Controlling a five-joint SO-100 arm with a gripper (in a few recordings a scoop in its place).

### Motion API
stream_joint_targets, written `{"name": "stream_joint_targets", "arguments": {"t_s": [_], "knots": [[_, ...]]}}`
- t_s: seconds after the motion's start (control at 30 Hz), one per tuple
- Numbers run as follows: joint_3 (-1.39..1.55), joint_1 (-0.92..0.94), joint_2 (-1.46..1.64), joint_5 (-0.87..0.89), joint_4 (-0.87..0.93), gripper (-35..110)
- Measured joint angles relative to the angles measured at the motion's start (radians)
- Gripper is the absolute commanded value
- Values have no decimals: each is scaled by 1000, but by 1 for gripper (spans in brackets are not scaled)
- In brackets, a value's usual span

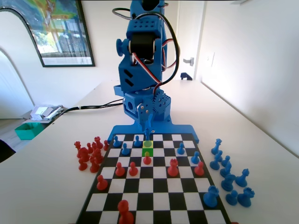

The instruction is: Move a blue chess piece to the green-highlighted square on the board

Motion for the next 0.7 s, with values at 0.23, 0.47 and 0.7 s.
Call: {"name": "stream_joint_targets", "arguments": {"t_s": [0.23, 0.47, 0.7], "knots": [[12, -26, -15, 12, -18, 11], [38, -52, -17, 31, -41, 11], [83, -51, -35, 31, -115, 11]]}}
